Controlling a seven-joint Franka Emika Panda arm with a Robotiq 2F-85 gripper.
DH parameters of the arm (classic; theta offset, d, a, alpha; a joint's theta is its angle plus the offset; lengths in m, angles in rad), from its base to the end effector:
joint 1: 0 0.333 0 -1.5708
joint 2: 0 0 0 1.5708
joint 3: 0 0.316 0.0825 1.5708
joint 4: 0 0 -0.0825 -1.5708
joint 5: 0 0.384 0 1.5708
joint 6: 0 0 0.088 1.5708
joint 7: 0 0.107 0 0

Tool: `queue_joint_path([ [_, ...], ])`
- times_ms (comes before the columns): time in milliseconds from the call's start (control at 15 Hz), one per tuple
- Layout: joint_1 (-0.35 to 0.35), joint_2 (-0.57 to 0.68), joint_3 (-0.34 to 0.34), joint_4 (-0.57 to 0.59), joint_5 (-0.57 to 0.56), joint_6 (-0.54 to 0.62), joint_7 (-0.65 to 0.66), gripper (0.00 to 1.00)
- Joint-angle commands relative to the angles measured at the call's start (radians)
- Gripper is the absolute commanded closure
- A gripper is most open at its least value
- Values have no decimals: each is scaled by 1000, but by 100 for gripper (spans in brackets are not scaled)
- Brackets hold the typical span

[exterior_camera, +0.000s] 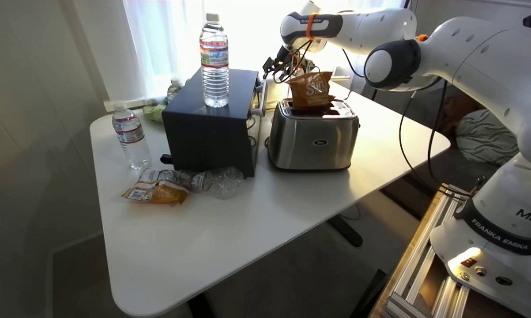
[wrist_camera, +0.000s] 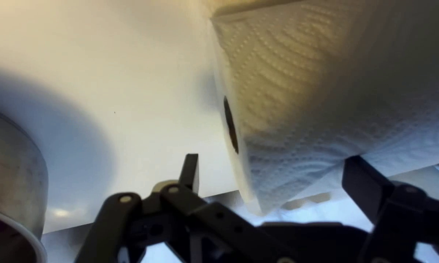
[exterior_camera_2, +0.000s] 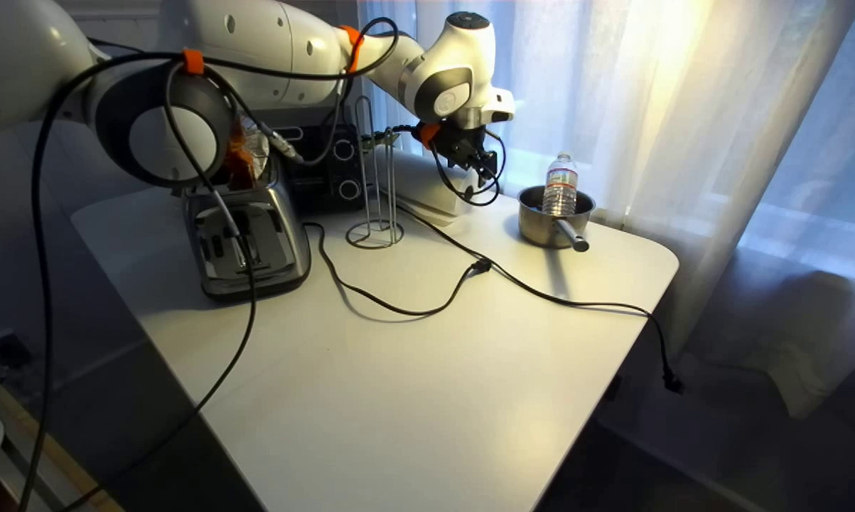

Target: Move the paper towel forward slightly

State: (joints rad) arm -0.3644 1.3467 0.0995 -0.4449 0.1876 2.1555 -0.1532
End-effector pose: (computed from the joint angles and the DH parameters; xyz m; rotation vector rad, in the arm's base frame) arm 0.7962 -0.2673 0.2532 -2.8770 0.4086 -0.6140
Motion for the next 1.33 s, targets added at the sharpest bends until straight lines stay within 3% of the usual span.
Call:
queue_joint_path([
  [0,0,-38,-37,-34,-34,-130,9,0],
  [733,5,-81,-94,-32,-83,-462,11,0],
  [1267,-5,-105,-81,-11,-61,-506,2,0],
])
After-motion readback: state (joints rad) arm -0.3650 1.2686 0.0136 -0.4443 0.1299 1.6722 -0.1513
